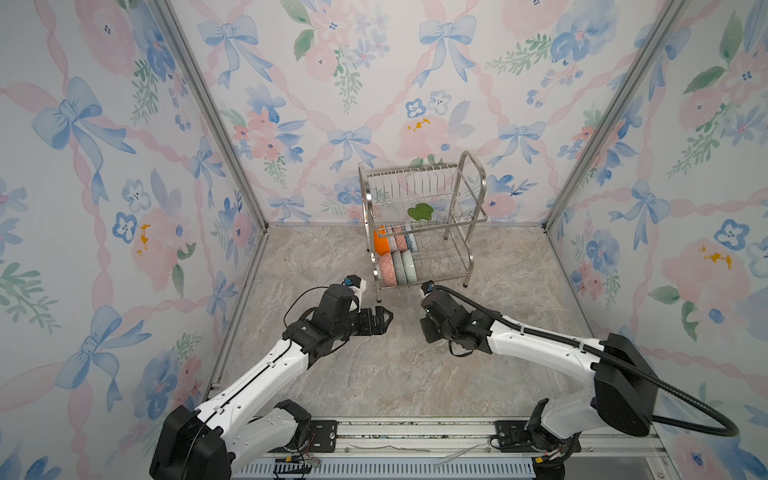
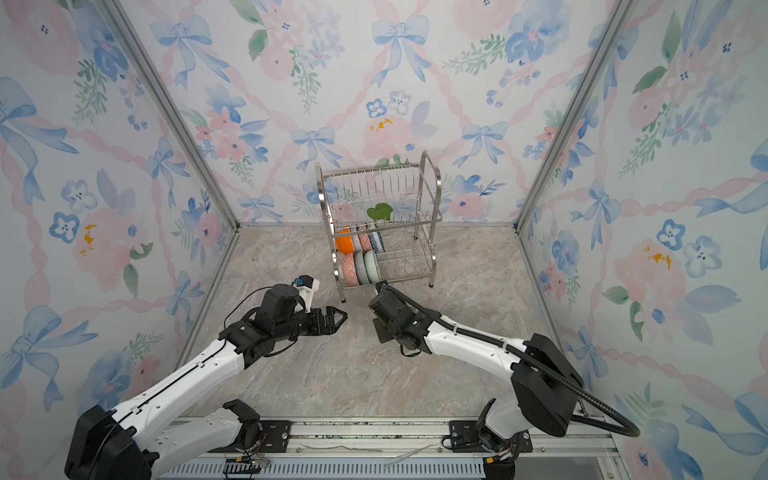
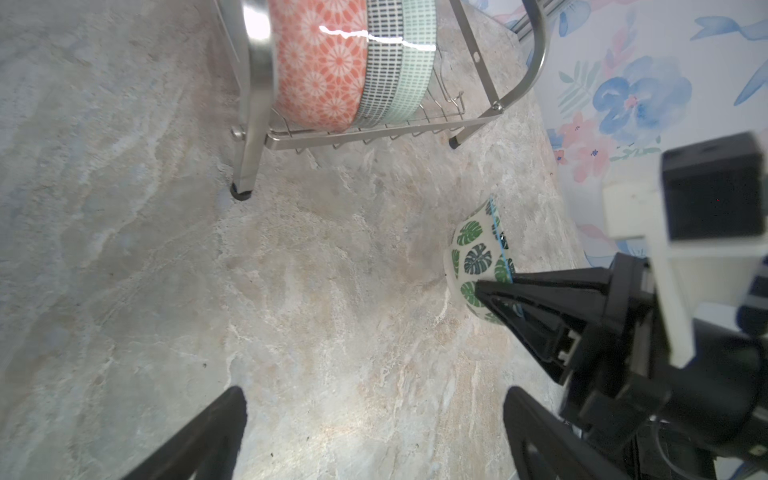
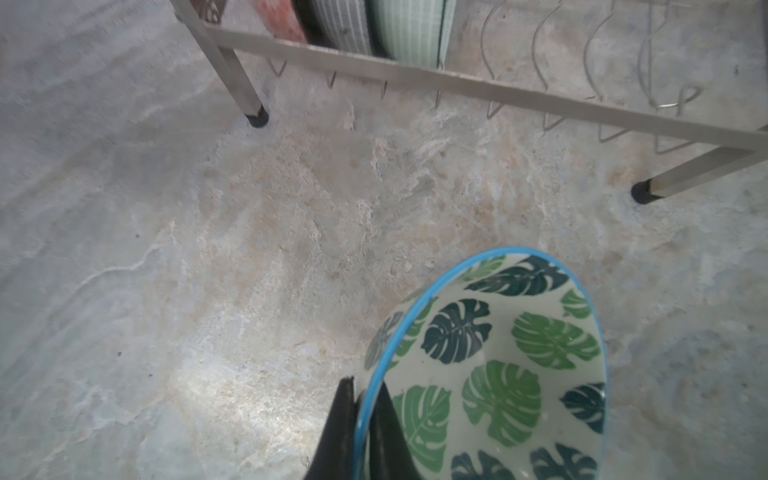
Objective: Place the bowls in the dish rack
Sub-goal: 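Carry the leaf-pattern bowl with right gripper into the rack front slot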
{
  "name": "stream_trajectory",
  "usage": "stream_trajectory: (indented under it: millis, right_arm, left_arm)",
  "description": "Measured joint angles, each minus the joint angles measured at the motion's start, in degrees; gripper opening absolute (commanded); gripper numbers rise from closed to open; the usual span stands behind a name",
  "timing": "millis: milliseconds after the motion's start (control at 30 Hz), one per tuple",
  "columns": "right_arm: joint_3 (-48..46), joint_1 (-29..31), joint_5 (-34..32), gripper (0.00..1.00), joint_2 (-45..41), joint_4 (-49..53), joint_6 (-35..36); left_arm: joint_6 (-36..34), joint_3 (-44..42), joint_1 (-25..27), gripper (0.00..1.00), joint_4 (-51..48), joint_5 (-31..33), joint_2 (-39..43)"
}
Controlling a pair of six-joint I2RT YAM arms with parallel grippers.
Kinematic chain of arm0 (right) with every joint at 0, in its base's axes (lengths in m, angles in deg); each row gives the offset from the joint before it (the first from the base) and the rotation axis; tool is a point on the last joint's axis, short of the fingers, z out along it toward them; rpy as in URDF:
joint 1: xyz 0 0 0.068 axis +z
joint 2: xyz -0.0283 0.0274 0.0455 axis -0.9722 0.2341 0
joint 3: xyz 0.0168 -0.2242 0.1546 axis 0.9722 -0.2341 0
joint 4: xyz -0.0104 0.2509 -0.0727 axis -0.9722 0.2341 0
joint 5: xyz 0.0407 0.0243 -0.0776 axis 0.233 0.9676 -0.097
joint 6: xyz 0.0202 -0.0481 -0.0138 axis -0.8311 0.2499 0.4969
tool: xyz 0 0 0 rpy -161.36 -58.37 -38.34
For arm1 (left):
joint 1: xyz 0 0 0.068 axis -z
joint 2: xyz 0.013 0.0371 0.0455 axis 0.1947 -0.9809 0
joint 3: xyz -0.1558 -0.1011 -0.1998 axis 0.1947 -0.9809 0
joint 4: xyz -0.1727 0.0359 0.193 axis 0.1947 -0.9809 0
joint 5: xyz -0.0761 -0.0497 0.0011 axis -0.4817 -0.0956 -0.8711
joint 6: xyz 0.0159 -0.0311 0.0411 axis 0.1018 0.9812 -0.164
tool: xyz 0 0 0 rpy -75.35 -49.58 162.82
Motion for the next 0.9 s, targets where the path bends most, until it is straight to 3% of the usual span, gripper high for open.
stream_trajectory:
  millis: [167, 367, 567, 900]
  right_arm:
    - [-2.12, -6.56, 6.05, 0.0, -8.55, -5.03, 0.17]
    - [-3.61, -13.64, 13.75, 0.0, -11.1, -15.3, -0.37]
    - [-3.61, -19.52, 21.44, 0.0, -7.5, -24.2, -2.99]
    - [-2.12, -24.09, 30.8, 0.0, 3.26, -35.71, -8.52]
  left_arm:
    - [0.02, 2.4, 1.64, 0.98, 1.29, 0.39, -2.08]
    - [0.0, 7.23, 4.15, 0.98, 3.91, 0.85, -6.01]
    - [-0.13, 10.73, 6.56, 0.98, 4.96, 0.96, -9.62]
    - [-0.22, 11.45, 6.99, 0.98, 5.29, 1.75, -11.23]
